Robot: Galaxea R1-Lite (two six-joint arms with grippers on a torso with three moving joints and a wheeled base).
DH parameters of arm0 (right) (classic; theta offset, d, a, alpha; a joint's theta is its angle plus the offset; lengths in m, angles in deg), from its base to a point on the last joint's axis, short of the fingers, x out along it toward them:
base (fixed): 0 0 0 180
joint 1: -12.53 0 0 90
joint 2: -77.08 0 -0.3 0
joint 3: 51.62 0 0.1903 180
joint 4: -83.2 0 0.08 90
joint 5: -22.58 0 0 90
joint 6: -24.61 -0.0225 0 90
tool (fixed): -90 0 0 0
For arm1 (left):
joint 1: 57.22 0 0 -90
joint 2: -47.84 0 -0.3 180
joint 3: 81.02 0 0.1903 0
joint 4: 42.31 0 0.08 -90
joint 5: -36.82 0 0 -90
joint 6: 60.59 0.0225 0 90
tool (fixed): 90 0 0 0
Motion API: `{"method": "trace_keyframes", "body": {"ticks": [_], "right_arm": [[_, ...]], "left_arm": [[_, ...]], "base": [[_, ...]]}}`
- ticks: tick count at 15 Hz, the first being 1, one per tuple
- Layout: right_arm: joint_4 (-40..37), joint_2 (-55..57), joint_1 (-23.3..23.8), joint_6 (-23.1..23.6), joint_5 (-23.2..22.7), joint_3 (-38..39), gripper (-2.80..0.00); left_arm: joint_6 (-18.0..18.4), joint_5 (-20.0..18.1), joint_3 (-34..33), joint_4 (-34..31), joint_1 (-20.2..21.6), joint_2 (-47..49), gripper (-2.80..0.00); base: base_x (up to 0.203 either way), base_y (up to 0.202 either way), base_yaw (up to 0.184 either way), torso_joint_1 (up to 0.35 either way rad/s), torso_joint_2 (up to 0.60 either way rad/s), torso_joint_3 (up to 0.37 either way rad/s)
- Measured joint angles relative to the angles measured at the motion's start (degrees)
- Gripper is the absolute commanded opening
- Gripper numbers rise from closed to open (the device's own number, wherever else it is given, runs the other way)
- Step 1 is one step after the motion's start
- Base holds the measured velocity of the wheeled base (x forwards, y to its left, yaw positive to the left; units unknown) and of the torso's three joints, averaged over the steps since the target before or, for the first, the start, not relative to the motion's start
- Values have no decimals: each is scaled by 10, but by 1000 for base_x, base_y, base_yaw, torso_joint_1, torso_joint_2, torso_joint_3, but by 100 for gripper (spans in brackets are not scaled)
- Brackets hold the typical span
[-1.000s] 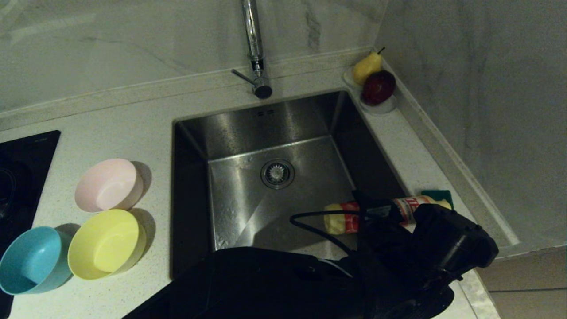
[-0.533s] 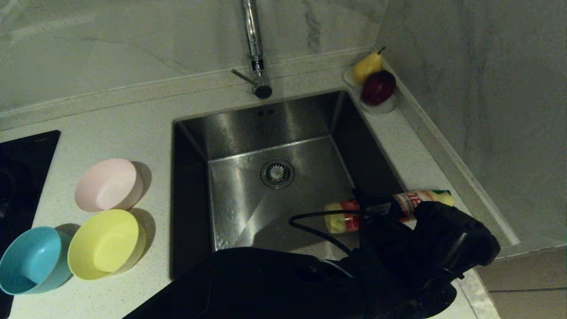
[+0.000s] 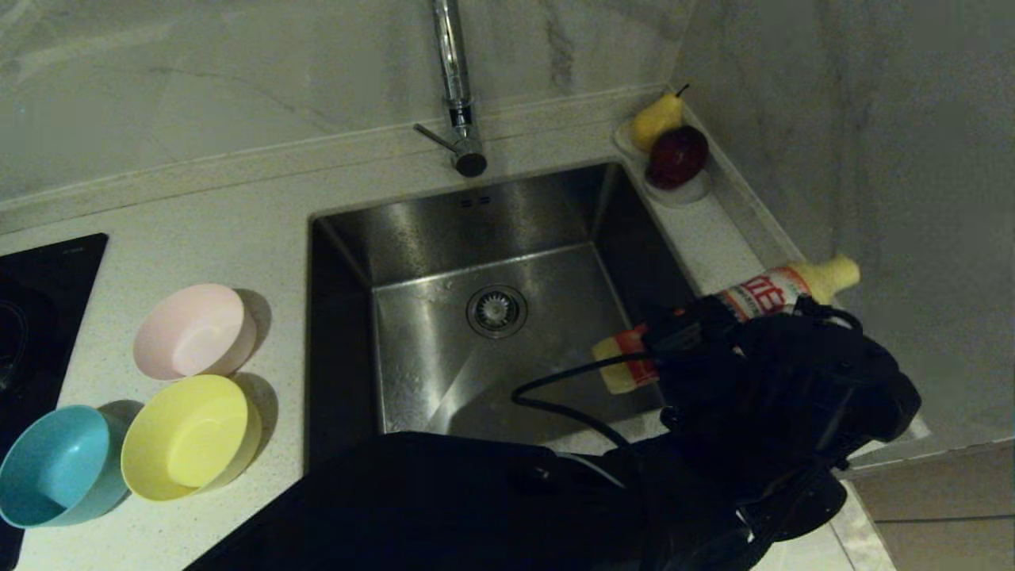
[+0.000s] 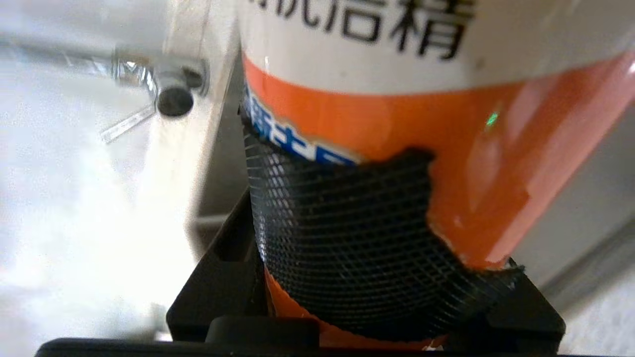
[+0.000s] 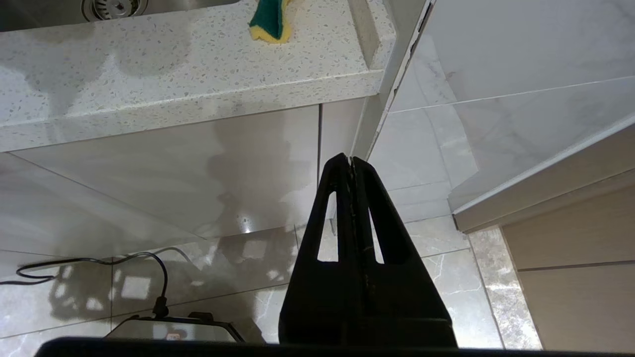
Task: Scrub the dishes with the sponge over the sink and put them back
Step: Place the dish soap on the table
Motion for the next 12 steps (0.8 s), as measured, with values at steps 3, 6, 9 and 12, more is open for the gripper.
{"method": "trace_keyframes", "body": {"ticks": [3, 6, 9, 12], "right_arm": [[0, 0, 0, 0, 0, 0, -280], [0, 0, 0, 0, 0, 0, -280], [0, 0, 0, 0, 0, 0, -280], [0, 0, 0, 0, 0, 0, -280]], "left_arm": [[-74, -29, 0, 26, -3, -22, -280], [-148, -62, 1, 31, -4, -51, -280], [-177, -119, 2, 67, -4, -86, -280], [-178, -160, 3, 109, -4, -129, -280]], "base": [[0, 0, 0, 0, 0, 0], [0, 0, 0, 0, 0, 0], [0, 0, 0, 0, 0, 0], [0, 0, 0, 0, 0, 0]]}}
